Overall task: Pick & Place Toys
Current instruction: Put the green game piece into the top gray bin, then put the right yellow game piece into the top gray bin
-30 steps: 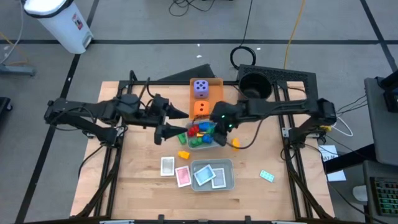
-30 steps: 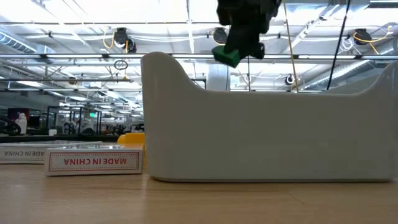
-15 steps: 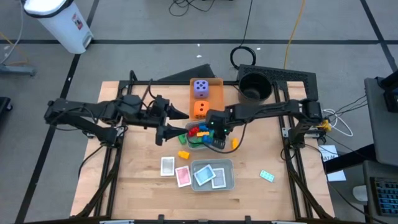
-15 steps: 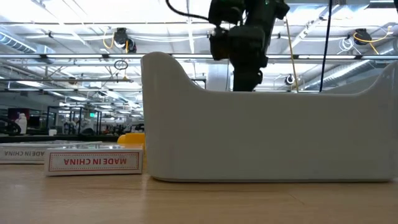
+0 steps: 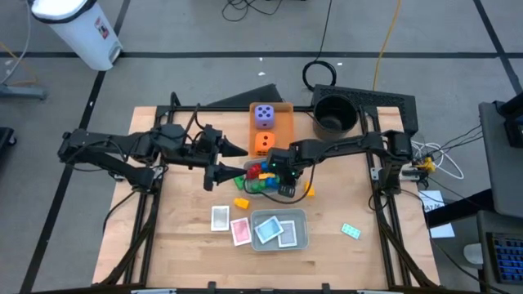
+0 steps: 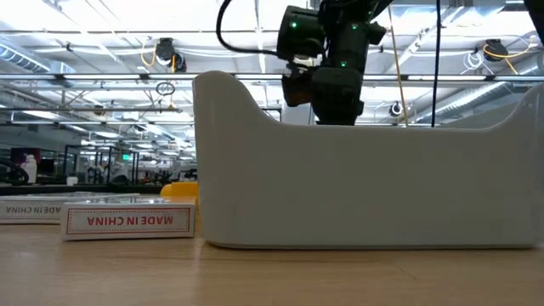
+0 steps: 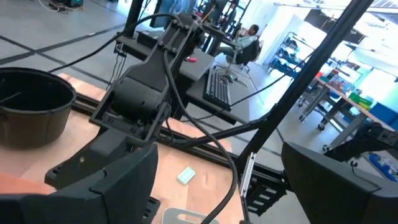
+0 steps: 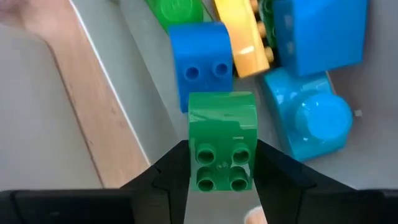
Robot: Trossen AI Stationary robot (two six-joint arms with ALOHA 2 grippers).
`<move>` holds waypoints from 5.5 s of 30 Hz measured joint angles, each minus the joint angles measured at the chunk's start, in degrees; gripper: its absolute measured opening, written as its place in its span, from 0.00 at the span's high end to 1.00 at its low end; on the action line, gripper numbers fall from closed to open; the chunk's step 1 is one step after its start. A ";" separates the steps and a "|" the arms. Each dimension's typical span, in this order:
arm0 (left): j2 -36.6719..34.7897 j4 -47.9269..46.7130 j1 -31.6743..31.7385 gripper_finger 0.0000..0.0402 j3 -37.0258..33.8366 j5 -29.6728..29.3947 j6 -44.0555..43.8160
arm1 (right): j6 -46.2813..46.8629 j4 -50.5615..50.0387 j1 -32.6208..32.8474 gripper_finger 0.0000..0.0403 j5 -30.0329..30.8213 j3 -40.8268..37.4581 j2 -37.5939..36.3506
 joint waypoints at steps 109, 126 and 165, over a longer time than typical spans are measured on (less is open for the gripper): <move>0.00 -15.20 -5.24 0.14 0.00 -3.70 -4.25 | 70.76 5.75 15.28 0.51 16.16 -26.65 -20.33; 0.00 -15.34 -5.20 0.14 0.00 -4.52 -3.97 | 67.20 8.42 10.67 0.51 12.91 -27.71 -18.27; 0.01 -15.83 -5.21 0.14 0.00 -4.49 -4.11 | 62.95 5.14 10.67 0.65 11.60 -27.64 -18.29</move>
